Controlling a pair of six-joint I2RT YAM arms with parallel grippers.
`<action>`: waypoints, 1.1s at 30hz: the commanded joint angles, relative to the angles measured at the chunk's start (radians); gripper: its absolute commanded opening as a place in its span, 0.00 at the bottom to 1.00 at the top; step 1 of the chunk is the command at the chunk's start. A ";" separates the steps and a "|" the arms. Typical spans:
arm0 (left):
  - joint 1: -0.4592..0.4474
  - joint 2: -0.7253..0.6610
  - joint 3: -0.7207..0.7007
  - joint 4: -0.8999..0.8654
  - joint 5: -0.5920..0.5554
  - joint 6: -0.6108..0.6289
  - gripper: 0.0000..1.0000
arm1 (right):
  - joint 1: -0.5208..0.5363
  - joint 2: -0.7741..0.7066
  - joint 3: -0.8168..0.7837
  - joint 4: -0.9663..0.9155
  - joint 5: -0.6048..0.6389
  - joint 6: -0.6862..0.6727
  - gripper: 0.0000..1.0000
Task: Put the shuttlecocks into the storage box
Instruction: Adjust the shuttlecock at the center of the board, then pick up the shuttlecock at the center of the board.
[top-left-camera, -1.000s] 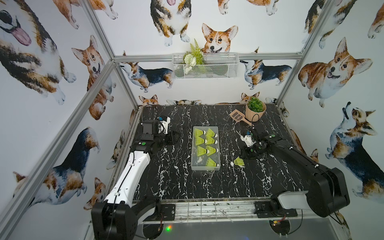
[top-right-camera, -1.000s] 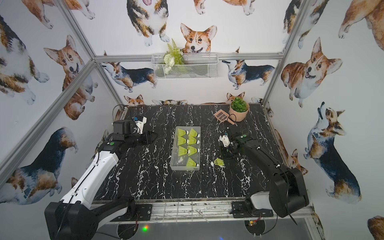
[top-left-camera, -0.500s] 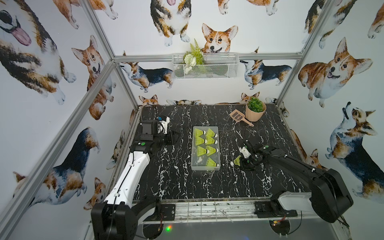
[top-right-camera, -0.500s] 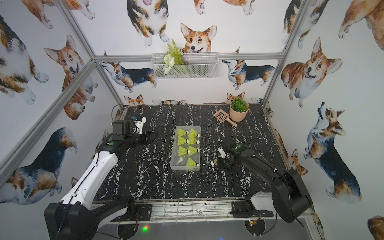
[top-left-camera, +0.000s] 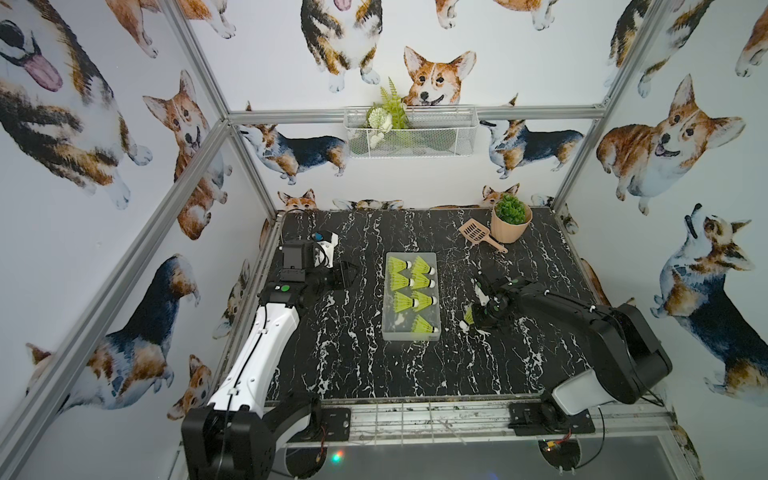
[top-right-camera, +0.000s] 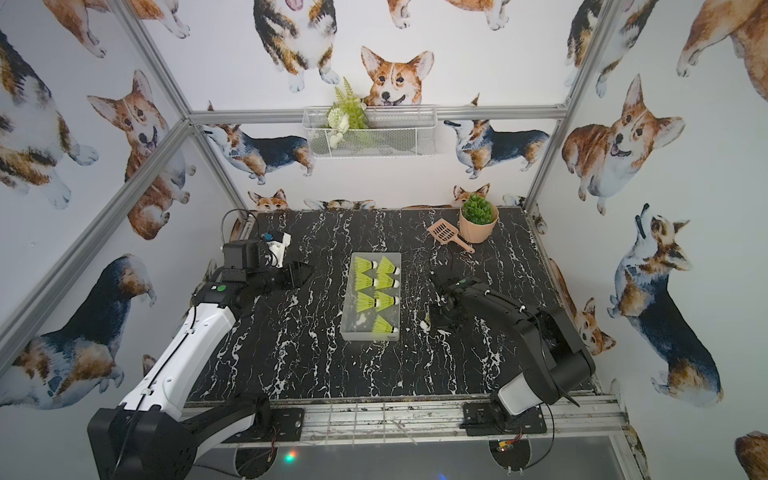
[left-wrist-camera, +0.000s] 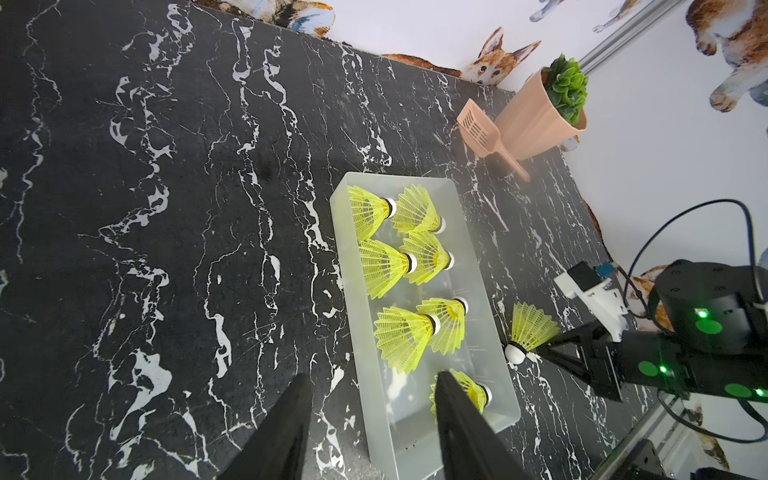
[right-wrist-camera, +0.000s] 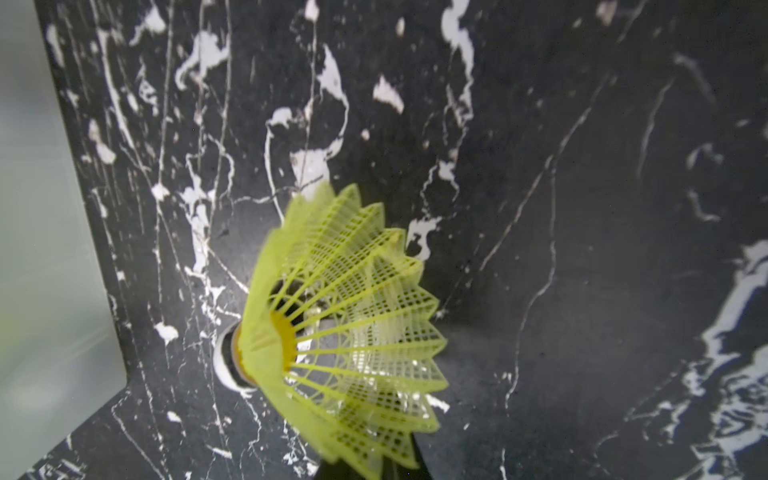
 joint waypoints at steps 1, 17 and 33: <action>0.003 -0.006 0.004 0.009 -0.005 0.013 0.51 | -0.001 0.047 0.036 0.020 0.066 -0.045 0.13; 0.005 -0.006 0.004 0.006 -0.012 0.015 0.52 | 0.000 0.040 0.080 0.067 -0.074 -0.029 0.28; 0.011 -0.011 0.002 0.006 -0.006 0.013 0.51 | 0.110 0.102 0.096 0.149 -0.051 0.170 0.56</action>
